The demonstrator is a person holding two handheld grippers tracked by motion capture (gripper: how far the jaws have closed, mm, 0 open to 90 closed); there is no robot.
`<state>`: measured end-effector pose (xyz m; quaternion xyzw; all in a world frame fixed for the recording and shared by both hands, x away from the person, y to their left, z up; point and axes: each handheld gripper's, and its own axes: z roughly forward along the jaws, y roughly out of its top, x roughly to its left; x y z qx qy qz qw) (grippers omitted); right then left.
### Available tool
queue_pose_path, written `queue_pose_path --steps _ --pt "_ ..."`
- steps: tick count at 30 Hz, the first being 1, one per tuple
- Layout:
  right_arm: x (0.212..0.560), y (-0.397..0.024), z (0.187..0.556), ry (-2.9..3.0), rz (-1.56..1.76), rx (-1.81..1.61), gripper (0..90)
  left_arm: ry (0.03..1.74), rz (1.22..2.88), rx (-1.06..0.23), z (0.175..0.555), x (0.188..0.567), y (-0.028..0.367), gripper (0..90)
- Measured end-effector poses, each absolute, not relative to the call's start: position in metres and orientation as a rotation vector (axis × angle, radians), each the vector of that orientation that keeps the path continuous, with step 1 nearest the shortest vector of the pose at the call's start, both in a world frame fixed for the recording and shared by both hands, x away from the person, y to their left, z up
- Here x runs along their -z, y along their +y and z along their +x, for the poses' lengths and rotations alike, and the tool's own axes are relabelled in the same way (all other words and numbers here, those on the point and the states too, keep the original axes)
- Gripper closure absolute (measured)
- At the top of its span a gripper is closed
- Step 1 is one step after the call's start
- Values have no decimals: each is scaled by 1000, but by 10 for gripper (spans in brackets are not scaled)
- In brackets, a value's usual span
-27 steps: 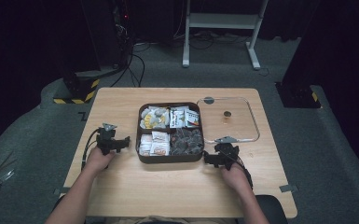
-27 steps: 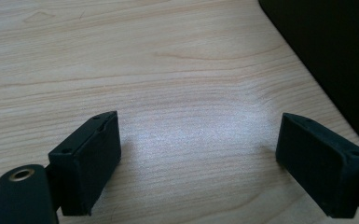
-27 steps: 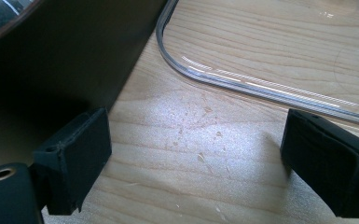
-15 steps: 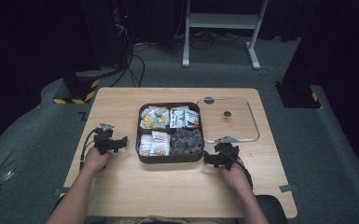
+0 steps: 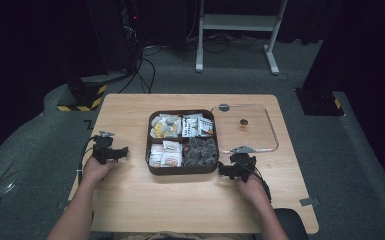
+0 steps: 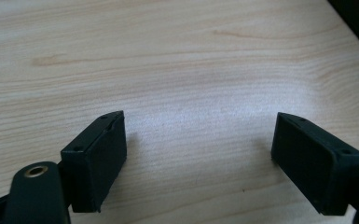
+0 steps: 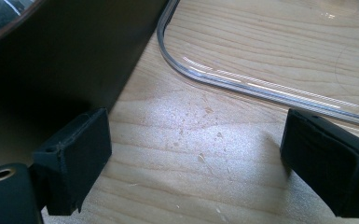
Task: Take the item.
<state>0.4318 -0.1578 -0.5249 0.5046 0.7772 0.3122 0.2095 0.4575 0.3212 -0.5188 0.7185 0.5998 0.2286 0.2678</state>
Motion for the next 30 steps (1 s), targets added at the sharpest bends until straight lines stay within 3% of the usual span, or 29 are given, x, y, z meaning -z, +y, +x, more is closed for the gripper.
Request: queue_pose_path --steps 7,10,16,30 --pt "525 -158 432 2161 1403 -869 86 1516 1976 -551 455 511 327 217" --pt "525 -158 432 2161 1401 -868 86 1486 1955 -531 456 502 325 289" --pt "525 -158 432 2161 1403 -868 86 1430 1989 -478 457 494 324 336" --pt "525 -158 432 2163 1400 -872 88 1328 1965 -408 459 472 313 369"
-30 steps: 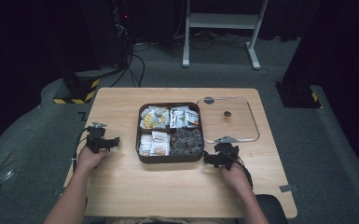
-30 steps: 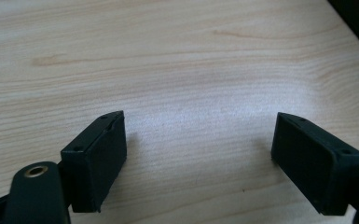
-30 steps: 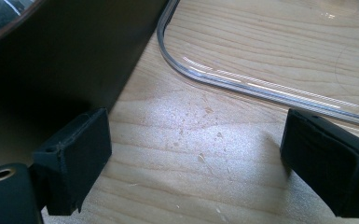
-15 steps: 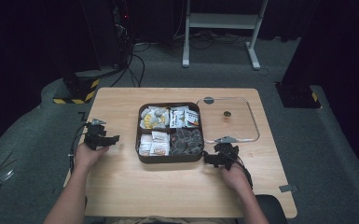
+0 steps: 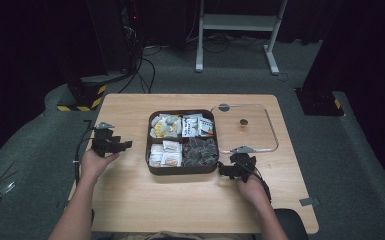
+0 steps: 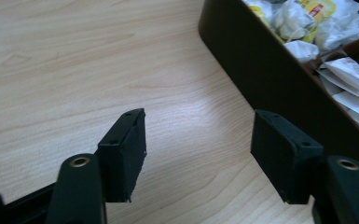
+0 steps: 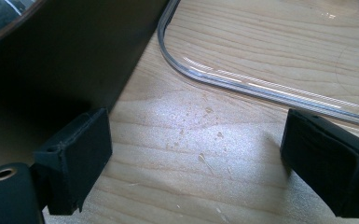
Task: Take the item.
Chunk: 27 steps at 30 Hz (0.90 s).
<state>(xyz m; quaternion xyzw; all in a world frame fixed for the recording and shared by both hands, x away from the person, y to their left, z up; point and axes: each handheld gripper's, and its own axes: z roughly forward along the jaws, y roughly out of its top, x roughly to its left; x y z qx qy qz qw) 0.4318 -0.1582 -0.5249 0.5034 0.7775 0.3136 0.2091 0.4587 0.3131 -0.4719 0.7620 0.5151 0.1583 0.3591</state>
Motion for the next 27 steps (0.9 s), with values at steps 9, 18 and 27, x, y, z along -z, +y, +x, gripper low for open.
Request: queue_pose_path --steps 9,18,27 --pt "525 -160 431 2168 1399 -886 91 1281 1945 -372 460 463 303 399" --pt "525 -158 433 2169 1397 -871 86 1202 1983 -354 457 449 288 410" --pt "525 -159 433 2172 1391 -877 91 1146 2040 -324 461 445 270 409"
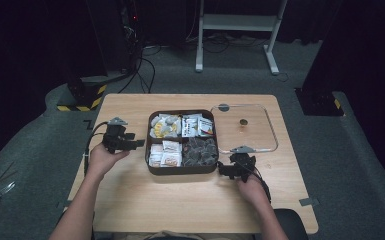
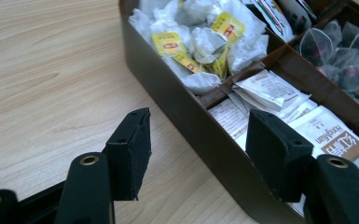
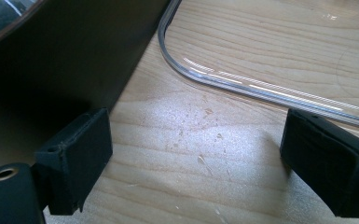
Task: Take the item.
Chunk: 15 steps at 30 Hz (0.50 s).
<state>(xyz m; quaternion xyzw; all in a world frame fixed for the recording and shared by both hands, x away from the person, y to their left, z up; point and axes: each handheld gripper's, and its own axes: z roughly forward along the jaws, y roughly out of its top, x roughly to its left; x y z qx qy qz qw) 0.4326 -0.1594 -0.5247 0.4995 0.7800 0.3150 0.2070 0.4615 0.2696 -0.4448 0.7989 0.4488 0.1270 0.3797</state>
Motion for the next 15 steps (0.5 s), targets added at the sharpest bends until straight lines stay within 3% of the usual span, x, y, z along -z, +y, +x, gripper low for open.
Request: queue_pose_path --steps 15 --pt "525 -159 431 2177 1385 -874 87 1001 2090 -275 470 439 239 460"
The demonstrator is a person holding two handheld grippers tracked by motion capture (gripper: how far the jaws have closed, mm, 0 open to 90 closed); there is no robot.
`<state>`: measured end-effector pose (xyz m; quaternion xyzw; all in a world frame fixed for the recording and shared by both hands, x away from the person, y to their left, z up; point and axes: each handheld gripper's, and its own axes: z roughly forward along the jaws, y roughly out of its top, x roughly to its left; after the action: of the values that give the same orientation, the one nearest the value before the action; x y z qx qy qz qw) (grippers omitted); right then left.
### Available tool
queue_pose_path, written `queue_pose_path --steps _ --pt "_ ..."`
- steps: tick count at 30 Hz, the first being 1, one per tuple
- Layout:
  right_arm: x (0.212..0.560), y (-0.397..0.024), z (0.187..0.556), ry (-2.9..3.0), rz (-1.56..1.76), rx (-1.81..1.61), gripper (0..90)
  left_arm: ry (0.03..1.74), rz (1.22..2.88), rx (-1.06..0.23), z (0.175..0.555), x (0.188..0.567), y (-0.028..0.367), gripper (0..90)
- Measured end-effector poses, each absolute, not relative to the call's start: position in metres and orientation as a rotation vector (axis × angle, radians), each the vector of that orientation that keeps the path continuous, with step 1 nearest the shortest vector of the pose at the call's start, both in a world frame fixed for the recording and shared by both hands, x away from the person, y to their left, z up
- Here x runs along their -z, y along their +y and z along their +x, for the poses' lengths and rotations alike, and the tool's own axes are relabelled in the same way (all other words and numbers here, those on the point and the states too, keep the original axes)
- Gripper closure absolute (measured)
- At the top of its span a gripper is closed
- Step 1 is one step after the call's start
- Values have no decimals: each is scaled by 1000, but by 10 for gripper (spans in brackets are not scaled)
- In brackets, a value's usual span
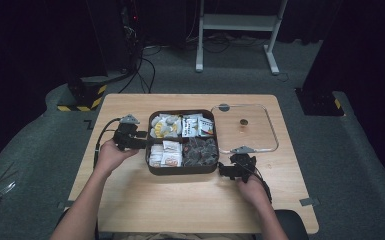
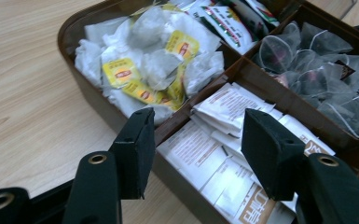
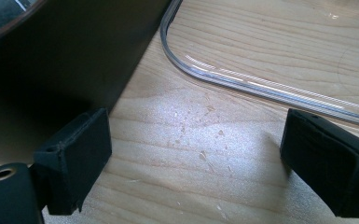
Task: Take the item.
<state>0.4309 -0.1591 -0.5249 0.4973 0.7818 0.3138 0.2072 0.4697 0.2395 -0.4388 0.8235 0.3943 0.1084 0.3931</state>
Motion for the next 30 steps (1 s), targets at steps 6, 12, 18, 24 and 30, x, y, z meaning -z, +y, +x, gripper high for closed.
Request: queue_pose_path --steps 6,12,18,24,30 --pt "525 -159 431 2177 1387 -874 87 967 2115 -256 474 439 230 477" --pt "525 -159 431 2176 1388 -873 87 958 2112 -237 478 442 223 477" --pt "525 -159 431 2176 1386 -873 87 930 2128 -223 478 447 213 477" --pt "525 -159 431 2175 1388 -873 87 918 2127 -230 478 452 210 477" --pt "525 -159 431 2175 1385 -873 87 907 2156 -195 480 459 205 487"
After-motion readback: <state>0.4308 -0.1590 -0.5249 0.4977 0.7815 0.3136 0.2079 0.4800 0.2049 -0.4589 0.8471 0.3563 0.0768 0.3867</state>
